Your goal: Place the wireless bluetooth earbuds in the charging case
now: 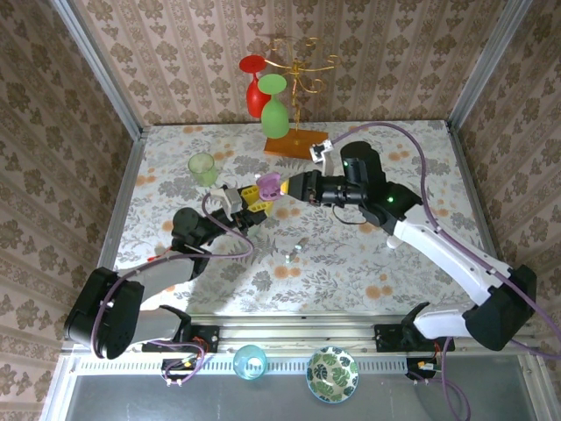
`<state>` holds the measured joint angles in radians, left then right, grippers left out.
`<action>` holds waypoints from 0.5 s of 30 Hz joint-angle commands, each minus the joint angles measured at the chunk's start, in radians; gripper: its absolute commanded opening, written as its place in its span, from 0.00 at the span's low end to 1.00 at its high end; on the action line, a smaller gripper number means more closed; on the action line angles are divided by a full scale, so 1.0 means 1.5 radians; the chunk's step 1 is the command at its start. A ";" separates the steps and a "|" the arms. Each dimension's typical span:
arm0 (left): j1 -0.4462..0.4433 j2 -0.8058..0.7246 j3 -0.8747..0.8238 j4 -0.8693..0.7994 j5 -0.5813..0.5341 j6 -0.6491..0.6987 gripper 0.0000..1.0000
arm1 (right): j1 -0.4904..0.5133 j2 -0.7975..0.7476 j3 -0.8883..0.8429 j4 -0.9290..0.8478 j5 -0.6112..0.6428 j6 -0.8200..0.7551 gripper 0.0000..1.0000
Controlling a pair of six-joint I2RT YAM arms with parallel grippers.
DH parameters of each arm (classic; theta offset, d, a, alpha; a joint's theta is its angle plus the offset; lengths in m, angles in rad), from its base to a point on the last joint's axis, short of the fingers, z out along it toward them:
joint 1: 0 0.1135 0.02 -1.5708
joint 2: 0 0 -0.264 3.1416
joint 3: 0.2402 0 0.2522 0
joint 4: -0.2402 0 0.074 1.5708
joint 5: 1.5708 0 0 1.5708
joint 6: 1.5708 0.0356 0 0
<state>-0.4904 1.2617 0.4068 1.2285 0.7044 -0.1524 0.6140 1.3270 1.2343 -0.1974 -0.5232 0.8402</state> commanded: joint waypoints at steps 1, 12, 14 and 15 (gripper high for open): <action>-0.002 0.002 0.000 0.033 -0.017 0.018 0.18 | 0.008 0.032 0.036 0.020 0.015 -0.006 0.15; -0.002 0.008 -0.004 0.033 -0.014 0.027 0.18 | 0.036 0.097 0.086 0.001 0.023 -0.012 0.14; -0.002 0.009 -0.005 0.033 -0.016 0.026 0.18 | 0.039 0.101 0.088 -0.005 0.026 -0.014 0.14; -0.002 0.009 -0.005 0.033 -0.016 0.026 0.18 | 0.041 0.103 0.092 -0.011 0.028 -0.017 0.14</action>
<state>-0.4904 1.2705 0.4057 1.2282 0.6834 -0.1337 0.6666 1.4677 1.3293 -0.1902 -0.5041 0.8387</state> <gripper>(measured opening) 0.316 0.146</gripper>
